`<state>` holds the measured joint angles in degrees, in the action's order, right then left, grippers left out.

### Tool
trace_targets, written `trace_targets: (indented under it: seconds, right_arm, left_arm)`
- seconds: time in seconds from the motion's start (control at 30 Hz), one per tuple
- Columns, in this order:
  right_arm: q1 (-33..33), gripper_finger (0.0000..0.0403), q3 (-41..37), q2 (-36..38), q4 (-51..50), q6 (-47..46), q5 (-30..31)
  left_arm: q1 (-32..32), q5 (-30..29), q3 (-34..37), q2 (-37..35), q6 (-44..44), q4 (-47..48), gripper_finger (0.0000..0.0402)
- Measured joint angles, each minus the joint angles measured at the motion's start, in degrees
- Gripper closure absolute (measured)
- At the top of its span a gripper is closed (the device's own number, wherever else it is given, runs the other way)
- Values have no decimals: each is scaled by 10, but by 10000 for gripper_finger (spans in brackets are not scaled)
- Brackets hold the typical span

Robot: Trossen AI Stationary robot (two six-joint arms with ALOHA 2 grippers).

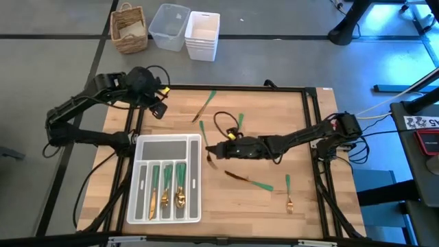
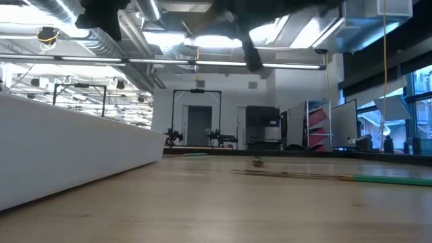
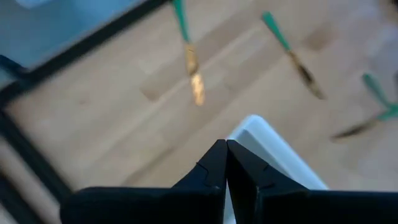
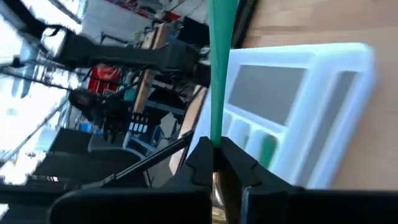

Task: Sort silverware
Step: Put the green fork on the silverware tray

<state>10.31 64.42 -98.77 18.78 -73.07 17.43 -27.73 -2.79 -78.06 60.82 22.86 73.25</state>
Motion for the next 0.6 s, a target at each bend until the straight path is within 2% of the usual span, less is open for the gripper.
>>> trace_targets:
  seconds: [0.13,0.27,0.47,0.6]
  right_arm:
    - [-5,397,63,-22,-53,56,14]
    - [-21,397,119,-33,-136,96,65]
    - [-49,397,166,-45,-157,170,83]
    - [-65,397,172,-49,-159,195,75]
  left_arm:
    - [20,46,0,-1,6,0,398]
    - [33,50,0,3,-1,-12,398]
    - [50,53,0,23,-21,-86,398]
    - [54,86,0,48,-40,-104,398]
